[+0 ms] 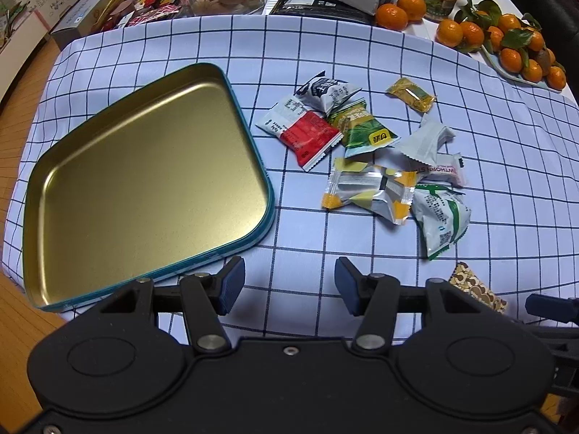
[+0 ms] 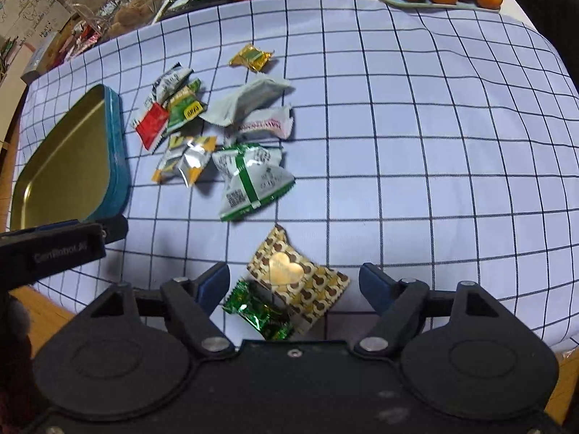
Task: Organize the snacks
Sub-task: 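Lower the right gripper onto the brown heart-print candy and close it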
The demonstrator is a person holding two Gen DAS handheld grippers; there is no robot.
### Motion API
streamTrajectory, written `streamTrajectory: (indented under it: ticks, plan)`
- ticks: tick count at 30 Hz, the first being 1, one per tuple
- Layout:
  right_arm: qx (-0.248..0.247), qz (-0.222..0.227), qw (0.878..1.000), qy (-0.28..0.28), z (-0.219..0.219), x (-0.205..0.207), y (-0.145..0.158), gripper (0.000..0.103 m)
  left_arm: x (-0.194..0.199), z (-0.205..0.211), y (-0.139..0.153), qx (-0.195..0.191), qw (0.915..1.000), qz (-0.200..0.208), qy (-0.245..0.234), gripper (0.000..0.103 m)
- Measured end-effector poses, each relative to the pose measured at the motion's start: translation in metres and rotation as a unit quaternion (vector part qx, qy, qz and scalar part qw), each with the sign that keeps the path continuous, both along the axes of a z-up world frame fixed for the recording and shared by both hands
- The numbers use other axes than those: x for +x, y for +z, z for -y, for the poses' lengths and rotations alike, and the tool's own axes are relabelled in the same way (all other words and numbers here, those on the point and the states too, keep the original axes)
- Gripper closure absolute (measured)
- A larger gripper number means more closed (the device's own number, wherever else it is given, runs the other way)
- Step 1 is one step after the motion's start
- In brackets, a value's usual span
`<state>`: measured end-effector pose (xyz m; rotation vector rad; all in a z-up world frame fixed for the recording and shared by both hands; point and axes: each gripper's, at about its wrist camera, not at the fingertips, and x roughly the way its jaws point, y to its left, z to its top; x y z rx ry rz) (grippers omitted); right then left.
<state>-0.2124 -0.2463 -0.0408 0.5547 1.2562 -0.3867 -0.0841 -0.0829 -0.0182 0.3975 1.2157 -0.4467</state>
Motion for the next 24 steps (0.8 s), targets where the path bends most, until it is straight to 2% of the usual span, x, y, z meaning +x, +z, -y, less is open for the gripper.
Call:
streamTrajectory:
  ticks: [3, 8, 12, 14, 17, 24]
  plan:
    - [0.003, -0.006, 1.000, 0.024, -0.003, 0.000, 0.000, 0.025, 0.002, -0.001, 0.000, -0.001, 1.0000, -0.001, 0.007, 0.044]
    - [-0.008, -0.010, 0.992, 0.124, -0.022, -0.003, 0.000, 0.025, 0.004, 0.000, 0.000, 0.000, 0.9999, -0.003, 0.013, 0.044]
    - [-0.036, -0.036, 0.982, 0.179, -0.037, -0.005, -0.014, 0.025, 0.004, 0.001, -0.002, -0.004, 0.9997, -0.016, 0.017, 0.044]
    - [-0.066, -0.045, 0.978, 0.194, -0.044, -0.004, -0.022, 0.026, 0.004, 0.001, -0.001, -0.007, 0.9996, -0.019, 0.018, 0.044]
    - [-0.074, -0.038, 0.979, 0.187, -0.040, -0.003, -0.026, 0.030, 0.004, 0.003, -0.001, -0.007, 0.9997, -0.018, 0.018, 0.044]
    - [-0.086, -0.017, 0.990, 0.115, -0.014, 0.007, -0.030, 0.033, 0.005, 0.005, -0.004, -0.007, 0.9997, -0.021, 0.014, 0.044]
